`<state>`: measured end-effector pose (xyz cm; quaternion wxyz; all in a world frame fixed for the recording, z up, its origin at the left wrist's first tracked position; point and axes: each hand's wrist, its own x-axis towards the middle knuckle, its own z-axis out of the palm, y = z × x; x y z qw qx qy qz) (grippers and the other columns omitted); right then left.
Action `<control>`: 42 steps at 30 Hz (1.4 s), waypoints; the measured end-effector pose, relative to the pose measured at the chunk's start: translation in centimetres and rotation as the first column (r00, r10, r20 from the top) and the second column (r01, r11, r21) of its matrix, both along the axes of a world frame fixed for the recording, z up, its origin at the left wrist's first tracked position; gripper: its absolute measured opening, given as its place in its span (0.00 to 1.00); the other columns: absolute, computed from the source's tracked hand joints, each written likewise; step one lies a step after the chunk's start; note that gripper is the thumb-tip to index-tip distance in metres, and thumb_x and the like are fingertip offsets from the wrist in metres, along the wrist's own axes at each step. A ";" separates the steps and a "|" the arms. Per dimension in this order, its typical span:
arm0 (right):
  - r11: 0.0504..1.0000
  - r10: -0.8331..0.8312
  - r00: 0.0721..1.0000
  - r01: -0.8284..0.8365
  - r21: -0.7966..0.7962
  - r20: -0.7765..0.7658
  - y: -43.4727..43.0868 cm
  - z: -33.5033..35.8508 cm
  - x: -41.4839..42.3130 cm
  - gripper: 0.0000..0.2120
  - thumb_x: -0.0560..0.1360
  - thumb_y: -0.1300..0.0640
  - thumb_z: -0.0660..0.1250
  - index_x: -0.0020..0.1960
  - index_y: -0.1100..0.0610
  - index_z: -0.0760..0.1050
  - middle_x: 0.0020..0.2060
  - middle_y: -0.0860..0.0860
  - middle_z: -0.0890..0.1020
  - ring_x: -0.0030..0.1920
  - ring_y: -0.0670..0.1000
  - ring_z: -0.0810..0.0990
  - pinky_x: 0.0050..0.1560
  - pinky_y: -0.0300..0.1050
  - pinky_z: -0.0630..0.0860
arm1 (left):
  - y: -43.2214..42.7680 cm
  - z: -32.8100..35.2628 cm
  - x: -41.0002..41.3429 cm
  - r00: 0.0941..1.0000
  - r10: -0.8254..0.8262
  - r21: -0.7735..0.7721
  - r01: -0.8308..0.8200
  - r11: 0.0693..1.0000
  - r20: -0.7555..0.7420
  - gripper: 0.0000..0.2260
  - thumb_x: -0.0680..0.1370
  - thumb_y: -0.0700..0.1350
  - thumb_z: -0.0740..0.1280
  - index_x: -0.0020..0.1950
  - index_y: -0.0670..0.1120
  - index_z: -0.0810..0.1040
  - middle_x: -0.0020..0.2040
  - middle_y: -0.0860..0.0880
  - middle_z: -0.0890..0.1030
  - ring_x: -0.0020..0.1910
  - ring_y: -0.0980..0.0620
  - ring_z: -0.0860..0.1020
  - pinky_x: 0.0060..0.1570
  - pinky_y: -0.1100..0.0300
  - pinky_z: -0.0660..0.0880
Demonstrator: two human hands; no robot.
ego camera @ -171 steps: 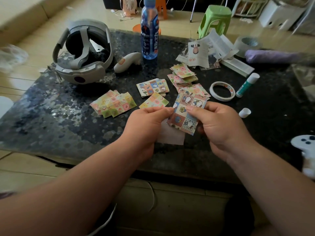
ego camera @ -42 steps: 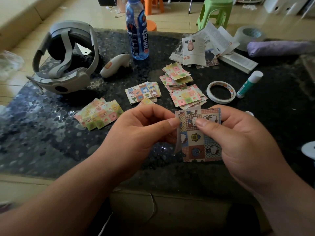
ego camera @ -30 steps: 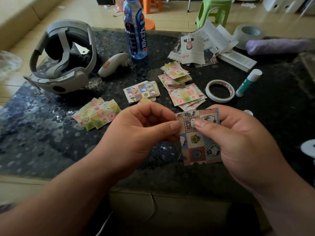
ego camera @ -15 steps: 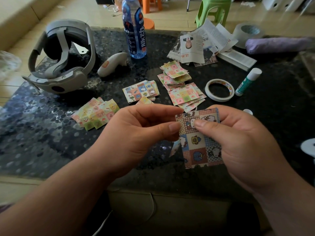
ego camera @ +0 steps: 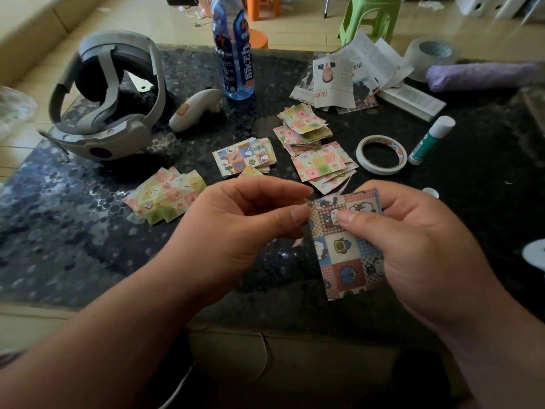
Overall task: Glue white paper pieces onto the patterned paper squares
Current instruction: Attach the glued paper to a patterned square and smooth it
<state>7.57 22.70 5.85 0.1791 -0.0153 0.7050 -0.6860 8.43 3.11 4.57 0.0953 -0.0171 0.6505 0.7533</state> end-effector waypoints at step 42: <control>0.999 -0.012 1.000 0.012 -0.034 -0.003 0.2 -0.5 -0.1 0.09 0.80 0.62 0.66 0.47 0.55 0.85 0.44 0.56 0.88 0.46 0.56 0.88 0.44 0.57 0.86 | 0.0 -0.5 -0.2 1.000 0.005 -0.005 -0.005 1.000 -0.009 0.07 0.70 0.45 0.76 0.45 0.43 0.87 0.47 0.39 0.86 0.50 0.38 0.85 0.53 0.48 0.80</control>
